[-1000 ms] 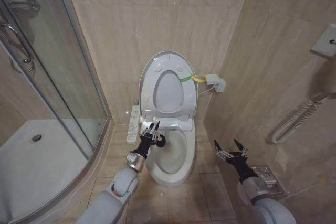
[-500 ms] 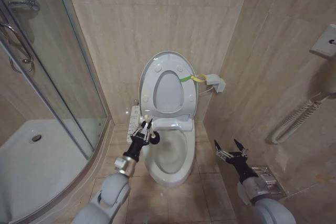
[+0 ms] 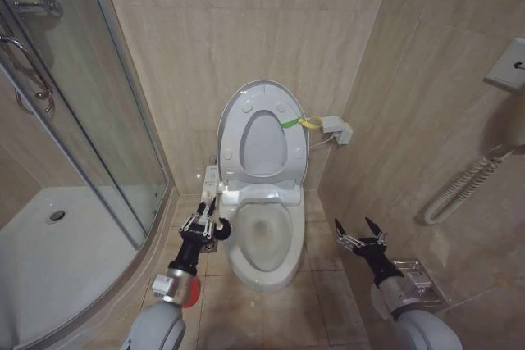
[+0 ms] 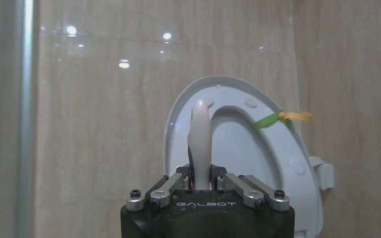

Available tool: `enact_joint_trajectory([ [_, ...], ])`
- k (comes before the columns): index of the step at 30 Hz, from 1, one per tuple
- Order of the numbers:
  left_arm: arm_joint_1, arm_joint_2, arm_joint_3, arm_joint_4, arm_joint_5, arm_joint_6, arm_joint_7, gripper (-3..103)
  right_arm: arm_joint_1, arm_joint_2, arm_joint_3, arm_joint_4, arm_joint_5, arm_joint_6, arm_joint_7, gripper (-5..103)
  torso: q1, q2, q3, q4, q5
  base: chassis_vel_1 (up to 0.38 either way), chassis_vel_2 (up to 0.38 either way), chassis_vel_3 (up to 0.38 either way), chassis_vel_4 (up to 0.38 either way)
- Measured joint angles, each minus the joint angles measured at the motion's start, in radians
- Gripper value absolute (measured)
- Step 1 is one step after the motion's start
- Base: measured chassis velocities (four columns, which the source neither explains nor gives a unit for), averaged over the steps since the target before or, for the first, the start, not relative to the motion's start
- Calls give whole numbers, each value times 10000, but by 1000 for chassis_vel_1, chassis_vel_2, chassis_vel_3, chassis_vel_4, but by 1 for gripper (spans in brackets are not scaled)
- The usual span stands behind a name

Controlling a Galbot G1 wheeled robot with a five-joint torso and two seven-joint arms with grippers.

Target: Open the toilet lid, clean the toilet bowl with a toilet brush, close the toilet lid, and flush.

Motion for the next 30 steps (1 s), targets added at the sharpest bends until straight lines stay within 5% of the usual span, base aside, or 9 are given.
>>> enact_joint_trajectory([
  [9, 1246, -303, -664, -700, 371, -1, -163, 19, 0, 0, 0, 0, 0, 0, 3, 100, 0, -2, -1, 1, 1, 0, 0, 0, 0],
  [16, 2375, -591, -1186, -876, 667, -559, -303, 19, 0, 0, 0, 0, 0, 0, 1, 100, 1, -1, 0, 2, 1, 0, 0, 0, 0],
  [30, 2888, -770, -1963, -301, 729, -1144, -793, 19, 0, 0, 0, 0, 0, 0, 2, 100, 1, -1, 0, 1, 0, 0, 0, 0, 0],
])
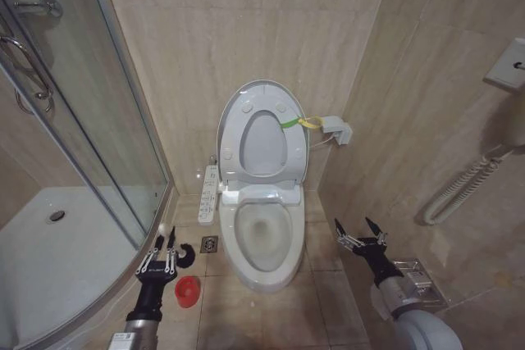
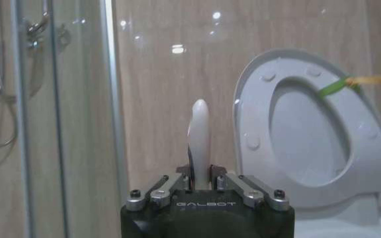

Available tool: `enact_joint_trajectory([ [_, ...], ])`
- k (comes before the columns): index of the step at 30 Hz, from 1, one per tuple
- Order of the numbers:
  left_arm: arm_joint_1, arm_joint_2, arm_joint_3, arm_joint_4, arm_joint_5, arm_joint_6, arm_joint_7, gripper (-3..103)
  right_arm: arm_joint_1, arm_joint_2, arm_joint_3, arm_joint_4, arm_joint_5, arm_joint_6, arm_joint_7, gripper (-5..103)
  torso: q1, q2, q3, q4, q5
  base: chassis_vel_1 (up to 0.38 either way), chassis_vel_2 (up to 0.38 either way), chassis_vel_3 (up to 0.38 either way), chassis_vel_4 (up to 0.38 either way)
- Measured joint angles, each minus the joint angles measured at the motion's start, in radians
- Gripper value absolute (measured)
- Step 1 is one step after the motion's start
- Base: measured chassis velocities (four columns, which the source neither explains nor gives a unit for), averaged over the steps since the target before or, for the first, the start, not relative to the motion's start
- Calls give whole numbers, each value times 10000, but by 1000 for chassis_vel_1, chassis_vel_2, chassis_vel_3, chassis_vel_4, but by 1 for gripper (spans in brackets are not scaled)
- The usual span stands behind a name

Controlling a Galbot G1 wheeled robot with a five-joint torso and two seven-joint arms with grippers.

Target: Open the toilet lid, clean the toilet bowl with a toilet brush, close the toilet lid, and flush.

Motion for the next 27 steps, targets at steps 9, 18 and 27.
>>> enact_joint_trajectory([
  [9, 17, -241, -315, 719, -29, -719, 123, 19, 0, 0, 0, 0, 0, 0, 0, 100, 0, 0, 0, 0, 0, 0, 0, 0, 0],
  [18, -368, -387, -408, 2012, -650, -1709, 947, 19, 0, 0, 0, 0, 0, 0, 0, 100, 0, 0, 0, 0, 0, 0, 0, 0, 0],
  [27, -965, -371, -561, 3368, -897, -2015, 841, 19, 0, 0, 0, -1, 0, 0, 0, 100, 0, 0, 0, 0, 0, 0, 0, 0, 0],
])
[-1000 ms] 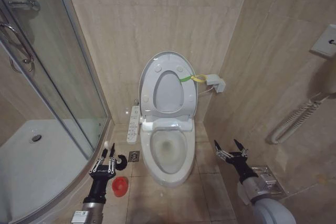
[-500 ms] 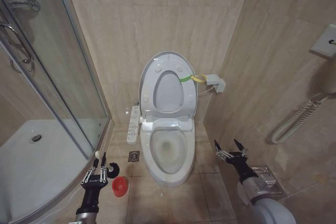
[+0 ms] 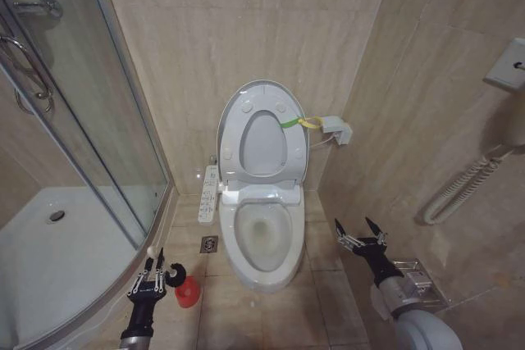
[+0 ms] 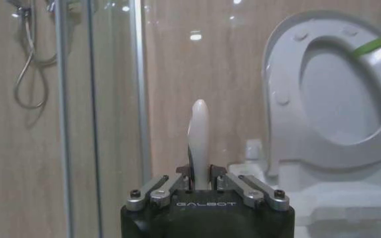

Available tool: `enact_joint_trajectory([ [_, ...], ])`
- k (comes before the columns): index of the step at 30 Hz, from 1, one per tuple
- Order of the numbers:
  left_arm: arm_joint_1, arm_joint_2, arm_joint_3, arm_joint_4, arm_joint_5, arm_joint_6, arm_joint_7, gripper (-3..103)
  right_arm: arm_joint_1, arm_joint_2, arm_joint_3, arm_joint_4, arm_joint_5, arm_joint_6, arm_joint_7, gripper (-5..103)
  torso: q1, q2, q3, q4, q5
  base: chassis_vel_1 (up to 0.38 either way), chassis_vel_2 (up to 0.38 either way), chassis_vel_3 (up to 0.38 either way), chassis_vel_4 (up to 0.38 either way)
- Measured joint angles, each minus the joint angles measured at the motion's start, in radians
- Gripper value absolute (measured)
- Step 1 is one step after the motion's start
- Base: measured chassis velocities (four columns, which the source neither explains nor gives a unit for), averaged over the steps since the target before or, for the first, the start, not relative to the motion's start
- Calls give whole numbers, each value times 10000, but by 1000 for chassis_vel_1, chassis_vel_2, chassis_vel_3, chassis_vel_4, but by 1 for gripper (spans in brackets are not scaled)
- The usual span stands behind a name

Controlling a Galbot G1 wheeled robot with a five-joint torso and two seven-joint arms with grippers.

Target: Open the toilet lid, clean the toilet bowl with a toilet brush, close the toilet lid, and flush.

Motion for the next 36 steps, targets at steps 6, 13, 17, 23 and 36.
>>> enact_joint_trajectory([
  [6, -525, 92, -177, 836, -483, -163, -18, 19, 0, 0, 0, 1, 0, 0, -1, 100, 0, 0, 0, 0, 0, 0, 0, 0, 0],
  [13, -1512, 170, -174, 2225, -1304, -843, 419, 19, 0, 0, 0, 0, 0, 0, -2, 100, 0, 0, 0, 0, 1, 0, 0, 0, 0],
  [17, -1757, 111, -75, 2629, -1451, -973, 505, 19, 0, 0, 0, 0, 0, 0, -1, 100, 0, 0, 1, 0, 0, 0, 0, 0, 0],
  [23, -2214, -91, 153, 3410, -1569, -1171, 631, 19, 0, 0, 0, 1, 0, 0, -2, 100, 0, 0, 0, 0, 1, 0, 0, 0, 0],
  [36, -2990, -243, 414, 5193, -1978, -1671, 855, 19, 0, 0, 0, 0, 0, 0, -1, 100, 0, 0, 0, 1, 1, 0, 0, 0, 0],
])
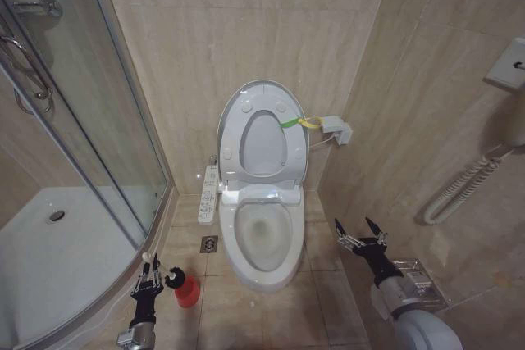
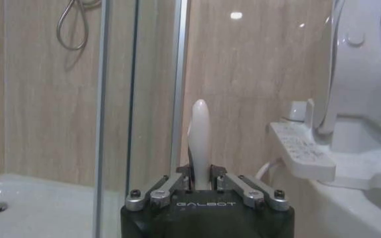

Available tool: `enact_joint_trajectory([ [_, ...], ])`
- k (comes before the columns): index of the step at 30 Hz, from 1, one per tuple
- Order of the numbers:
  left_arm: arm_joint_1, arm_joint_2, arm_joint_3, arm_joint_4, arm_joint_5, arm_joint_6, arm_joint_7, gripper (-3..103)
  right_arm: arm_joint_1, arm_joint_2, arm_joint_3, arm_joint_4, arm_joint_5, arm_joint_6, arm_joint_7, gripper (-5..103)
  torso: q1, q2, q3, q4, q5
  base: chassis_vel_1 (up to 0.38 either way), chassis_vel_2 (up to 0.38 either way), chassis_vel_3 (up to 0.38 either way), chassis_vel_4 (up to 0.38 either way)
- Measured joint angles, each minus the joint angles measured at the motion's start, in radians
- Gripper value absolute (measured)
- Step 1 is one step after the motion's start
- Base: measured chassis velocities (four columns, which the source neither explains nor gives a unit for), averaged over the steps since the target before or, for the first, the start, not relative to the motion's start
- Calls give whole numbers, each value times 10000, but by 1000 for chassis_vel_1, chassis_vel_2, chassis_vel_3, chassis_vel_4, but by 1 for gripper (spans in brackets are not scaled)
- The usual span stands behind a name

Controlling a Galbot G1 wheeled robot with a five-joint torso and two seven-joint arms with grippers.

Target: Open the toilet lid, clean the toilet bowl with a toilet brush, close the toilet lid, and flush.

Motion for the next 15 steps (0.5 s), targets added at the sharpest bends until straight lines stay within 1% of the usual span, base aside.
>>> enact_joint_trajectory([
  [7, -380, -80, 121, 627, -82, -210, 180, 19, 0, 0, 0, 0, 0, 0, 0, 100, 0, 0, 0, -1, 0, 0, 0, 0, 0],
  [10, -712, -107, 188, 1200, -145, -449, 380, 19, 0, 1, 0, 0, 0, 0, 0, 100, 0, 0, 0, -1, 0, 0, 0, 0, 0],
  [15, -1073, -151, 280, 1762, -247, -612, 534, 19, 0, 0, 0, 0, 0, 0, 0, 100, 0, 0, 0, -1, 0, 0, 0, 0, 0],
])
